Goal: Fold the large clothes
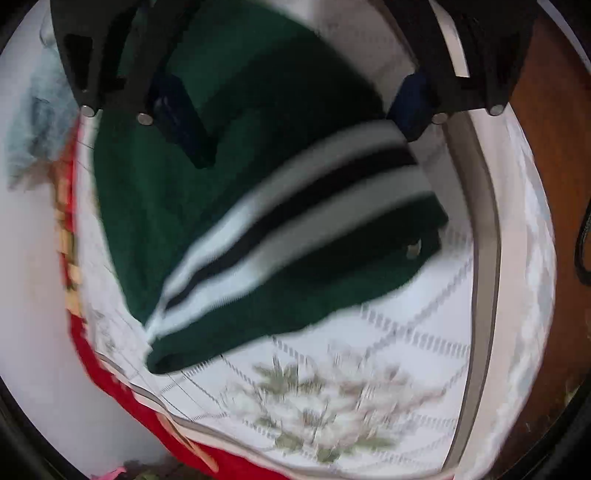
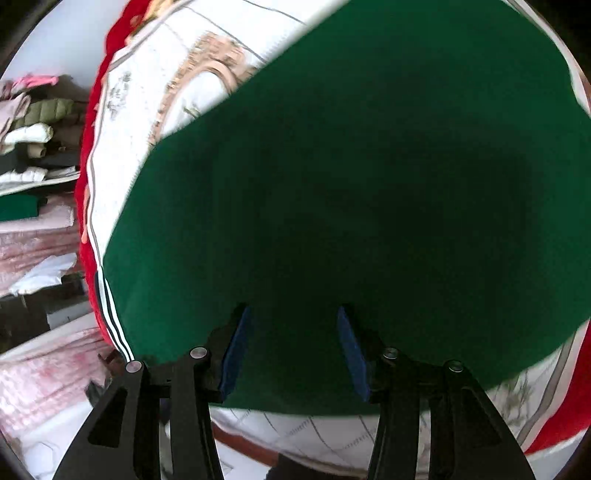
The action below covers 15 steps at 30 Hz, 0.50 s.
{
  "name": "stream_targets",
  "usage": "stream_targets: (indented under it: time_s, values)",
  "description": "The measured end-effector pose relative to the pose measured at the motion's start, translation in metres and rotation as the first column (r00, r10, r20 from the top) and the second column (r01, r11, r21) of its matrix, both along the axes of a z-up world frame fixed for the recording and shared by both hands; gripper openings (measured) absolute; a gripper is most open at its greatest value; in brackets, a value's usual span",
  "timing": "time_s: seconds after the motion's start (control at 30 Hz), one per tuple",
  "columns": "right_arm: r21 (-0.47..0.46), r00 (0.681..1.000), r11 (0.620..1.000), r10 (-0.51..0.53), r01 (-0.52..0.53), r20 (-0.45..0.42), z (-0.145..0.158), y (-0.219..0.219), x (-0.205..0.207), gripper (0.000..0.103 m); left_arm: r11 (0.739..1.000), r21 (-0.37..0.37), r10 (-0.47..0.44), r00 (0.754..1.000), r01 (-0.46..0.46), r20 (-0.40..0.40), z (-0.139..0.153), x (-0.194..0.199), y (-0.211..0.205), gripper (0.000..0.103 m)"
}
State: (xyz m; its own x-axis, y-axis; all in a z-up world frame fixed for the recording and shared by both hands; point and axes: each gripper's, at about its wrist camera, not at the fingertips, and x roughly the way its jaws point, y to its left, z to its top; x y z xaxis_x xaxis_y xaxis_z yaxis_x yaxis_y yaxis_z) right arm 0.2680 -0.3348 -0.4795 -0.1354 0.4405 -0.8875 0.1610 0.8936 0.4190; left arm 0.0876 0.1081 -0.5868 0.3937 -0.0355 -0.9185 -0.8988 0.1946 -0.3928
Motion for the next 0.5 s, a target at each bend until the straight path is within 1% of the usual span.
stream_targets:
  time_s: [0.03,0.07,0.1,0.13,0.17,0.23,0.3,0.37,0.43,0.5]
  values:
    - [0.008,1.0,1.0,-0.014,0.014,-0.02,-0.005,-0.002,-0.006,0.051,0.998,0.054,0.024,1.0,-0.024,-0.003,0.002,0.005,0.004,0.067]
    - [0.012,0.999,1.0,-0.017,0.017,-0.031,-0.009,-0.004,-0.009,0.051,0.995,0.096,0.019,1.0,-0.019,-0.002,0.005,0.01,0.007,0.038]
    - [0.012,0.999,1.0,-0.017,0.017,-0.039,-0.01,-0.004,-0.013,0.051,0.992,0.125,-0.017,1.0,0.015,0.014,0.01,0.019,0.012,0.031]
    - [0.013,0.999,1.0,-0.011,0.011,-0.035,-0.01,-0.004,-0.018,0.051,0.989,0.144,-0.032,0.999,0.028,0.024,0.014,0.025,0.016,0.028]
    - [0.012,1.0,1.0,-0.003,0.003,-0.03,-0.013,0.001,-0.021,0.051,0.985,0.167,-0.043,0.997,0.034,0.056,0.023,0.031,0.022,0.024]
    - [0.012,1.0,1.0,0.018,-0.018,-0.018,-0.012,0.009,-0.022,0.051,0.979,0.198,-0.068,0.994,0.052,0.08,0.035,0.036,0.033,0.022]
    - [0.034,1.0,0.999,0.031,-0.031,-0.006,-0.008,0.018,-0.02,0.051,0.977,0.209,-0.071,0.993,0.049,0.097,0.045,0.033,0.049,0.022]
    - [0.053,0.999,0.998,0.037,-0.038,0.011,-0.004,0.023,-0.015,0.051,0.971,0.237,-0.057,0.995,0.034,0.087,0.054,0.017,0.064,0.022]
    - [0.067,0.999,0.997,0.048,-0.049,0.022,0.0,0.026,-0.015,0.051,0.966,0.26,-0.03,0.997,0.011,0.071,0.058,-0.004,0.076,0.022]
    - [0.066,0.998,0.996,0.056,-0.058,0.041,0.006,0.027,-0.014,0.051,0.965,0.262,0.008,0.998,-0.024,0.063,0.056,-0.028,0.091,0.022]
